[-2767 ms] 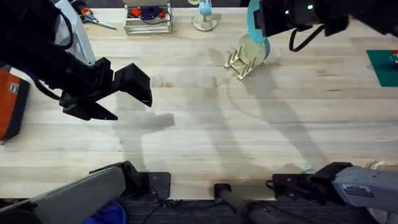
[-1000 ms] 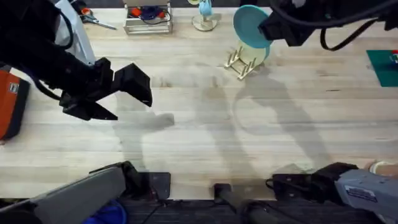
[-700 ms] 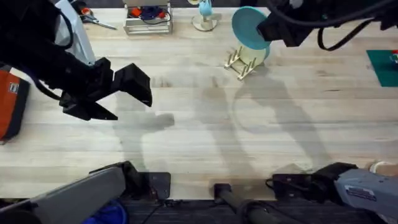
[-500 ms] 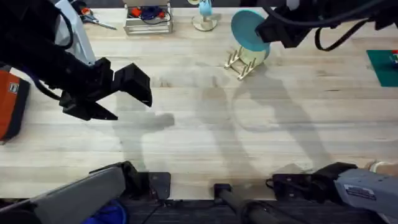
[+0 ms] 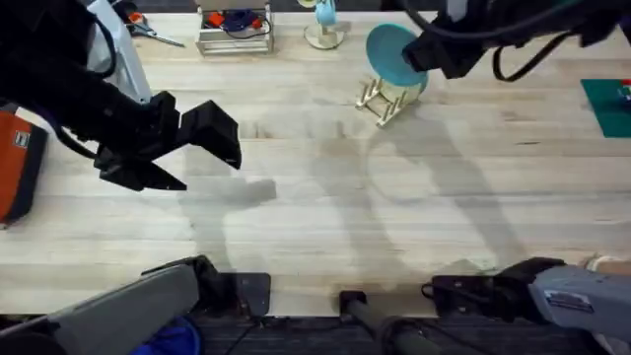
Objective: Pick up the plates from the table one by one and place each into a slot on the dish rack.
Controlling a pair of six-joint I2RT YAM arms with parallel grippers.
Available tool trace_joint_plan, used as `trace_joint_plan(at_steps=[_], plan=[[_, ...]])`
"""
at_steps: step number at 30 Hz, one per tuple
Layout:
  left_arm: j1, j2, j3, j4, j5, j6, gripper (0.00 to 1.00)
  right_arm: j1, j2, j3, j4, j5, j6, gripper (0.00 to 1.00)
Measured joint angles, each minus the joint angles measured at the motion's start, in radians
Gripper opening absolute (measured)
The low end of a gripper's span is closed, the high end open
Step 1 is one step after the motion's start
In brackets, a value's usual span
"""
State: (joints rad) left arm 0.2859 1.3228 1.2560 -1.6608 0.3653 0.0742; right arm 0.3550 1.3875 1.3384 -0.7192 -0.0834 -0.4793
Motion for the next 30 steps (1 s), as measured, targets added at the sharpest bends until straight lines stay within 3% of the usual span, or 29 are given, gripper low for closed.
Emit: trace_joint_plan(at_steps=[30], plan=[[0.000,0.000,0.000,0.000,0.000,0.000,0.993,-0.044,0.152,0.000,0.037,0.000,0.019,0.031]])
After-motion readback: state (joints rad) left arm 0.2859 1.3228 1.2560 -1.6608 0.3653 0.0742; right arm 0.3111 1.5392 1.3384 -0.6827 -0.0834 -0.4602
